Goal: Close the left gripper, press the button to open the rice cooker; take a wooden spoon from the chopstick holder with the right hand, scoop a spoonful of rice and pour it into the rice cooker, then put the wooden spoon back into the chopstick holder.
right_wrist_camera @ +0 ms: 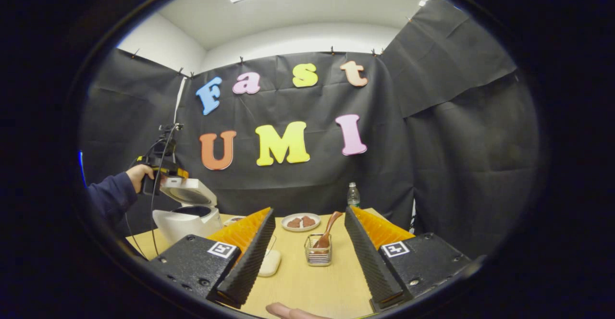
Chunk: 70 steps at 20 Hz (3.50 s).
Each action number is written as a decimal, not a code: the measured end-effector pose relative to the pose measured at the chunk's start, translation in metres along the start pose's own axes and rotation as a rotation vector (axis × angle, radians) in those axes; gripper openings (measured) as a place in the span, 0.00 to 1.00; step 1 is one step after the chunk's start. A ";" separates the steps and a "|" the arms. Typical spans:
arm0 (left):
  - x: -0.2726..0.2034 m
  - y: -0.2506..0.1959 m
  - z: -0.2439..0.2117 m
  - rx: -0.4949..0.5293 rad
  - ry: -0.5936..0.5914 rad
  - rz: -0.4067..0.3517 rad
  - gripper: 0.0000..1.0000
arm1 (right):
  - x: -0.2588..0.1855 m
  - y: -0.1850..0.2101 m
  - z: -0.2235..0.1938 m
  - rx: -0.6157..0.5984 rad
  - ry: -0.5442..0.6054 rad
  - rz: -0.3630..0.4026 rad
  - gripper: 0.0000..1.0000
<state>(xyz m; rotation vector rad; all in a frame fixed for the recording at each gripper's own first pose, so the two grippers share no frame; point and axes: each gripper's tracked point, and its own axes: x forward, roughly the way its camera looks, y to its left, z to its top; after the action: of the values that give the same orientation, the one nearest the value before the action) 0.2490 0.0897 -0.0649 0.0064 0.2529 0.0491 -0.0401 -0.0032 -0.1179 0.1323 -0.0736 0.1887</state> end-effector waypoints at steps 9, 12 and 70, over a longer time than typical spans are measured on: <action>-0.023 -0.008 -0.074 -0.015 0.098 -0.009 0.95 | -0.016 0.007 -0.022 -0.004 0.036 0.030 0.94; -0.029 -0.010 -0.095 -0.024 0.131 -0.012 0.96 | -0.026 0.014 -0.023 -0.014 0.031 0.037 0.93; -0.368 -0.085 -0.081 0.004 -0.330 -0.086 0.94 | -0.056 0.011 0.006 -0.073 0.060 -0.052 0.93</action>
<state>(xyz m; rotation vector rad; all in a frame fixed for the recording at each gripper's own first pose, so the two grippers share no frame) -0.1229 -0.0135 -0.0528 0.0073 -0.0772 -0.0383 -0.0975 -0.0040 -0.1155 0.0559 -0.0174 0.1375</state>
